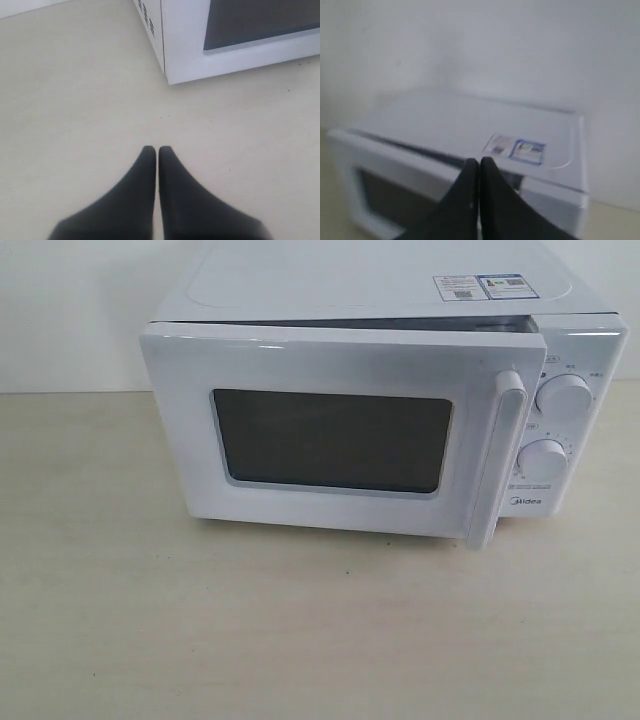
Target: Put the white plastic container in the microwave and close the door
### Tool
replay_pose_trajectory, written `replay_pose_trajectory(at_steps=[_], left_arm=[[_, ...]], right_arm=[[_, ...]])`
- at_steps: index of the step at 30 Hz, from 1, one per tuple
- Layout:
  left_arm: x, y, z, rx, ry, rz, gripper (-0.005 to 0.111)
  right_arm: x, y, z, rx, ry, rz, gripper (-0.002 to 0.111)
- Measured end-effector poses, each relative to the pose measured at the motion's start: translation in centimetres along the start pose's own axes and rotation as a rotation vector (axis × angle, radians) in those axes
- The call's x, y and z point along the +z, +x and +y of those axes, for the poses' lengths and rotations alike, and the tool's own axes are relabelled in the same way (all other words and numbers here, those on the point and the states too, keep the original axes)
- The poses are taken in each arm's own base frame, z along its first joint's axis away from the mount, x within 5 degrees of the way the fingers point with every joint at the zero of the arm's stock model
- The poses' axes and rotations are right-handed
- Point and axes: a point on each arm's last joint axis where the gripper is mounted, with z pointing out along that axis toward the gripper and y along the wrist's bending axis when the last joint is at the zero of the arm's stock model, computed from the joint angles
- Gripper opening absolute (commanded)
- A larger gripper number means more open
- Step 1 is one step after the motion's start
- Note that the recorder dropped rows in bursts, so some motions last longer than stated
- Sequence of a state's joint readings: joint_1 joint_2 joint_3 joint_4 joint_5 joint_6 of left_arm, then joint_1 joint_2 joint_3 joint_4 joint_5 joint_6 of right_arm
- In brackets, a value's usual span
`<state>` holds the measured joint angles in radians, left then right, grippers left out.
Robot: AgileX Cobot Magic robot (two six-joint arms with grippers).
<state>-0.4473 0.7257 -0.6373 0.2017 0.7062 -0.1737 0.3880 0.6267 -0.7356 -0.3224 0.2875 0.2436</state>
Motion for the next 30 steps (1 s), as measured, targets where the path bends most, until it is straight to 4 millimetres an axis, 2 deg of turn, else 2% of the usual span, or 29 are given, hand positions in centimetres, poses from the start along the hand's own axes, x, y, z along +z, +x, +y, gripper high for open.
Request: replay_pose_trajectory(at_steps=[4,6,10,14,21,30], left_arm=[[0.2,0.3,0.1,0.013,-0.011,0.011,0.004],[0.4,0.7,0.1,0.020,-0.015,0.025,0.004],[1.0,1.7,0.0,0.027,-0.017,0.057,0.004],[1.1,1.9,0.0,0.010,-0.011,0.033,0.004],[0.9,1.7,-0.1,-0.008,0.000,0.000,0.004],[0.9,1.5,-0.2,-0.014,0.010,-0.028,0.004]], right_arm=[[3.5,0.8,4.1,-0.095,-0.229,0.173,0.000],[5.1,1.9,6.3,-0.141,-0.309,0.263,0.000],[8.1,4.8,8.7,-0.186,-0.315,0.437,0.000],[10.2,6.7,9.1,-0.173,-0.221,0.514,0.000],[11.8,6.9,7.7,-0.153,0.022,0.464,0.000],[14.4,9.2,8.2,-0.195,0.130,0.496,0.000]])
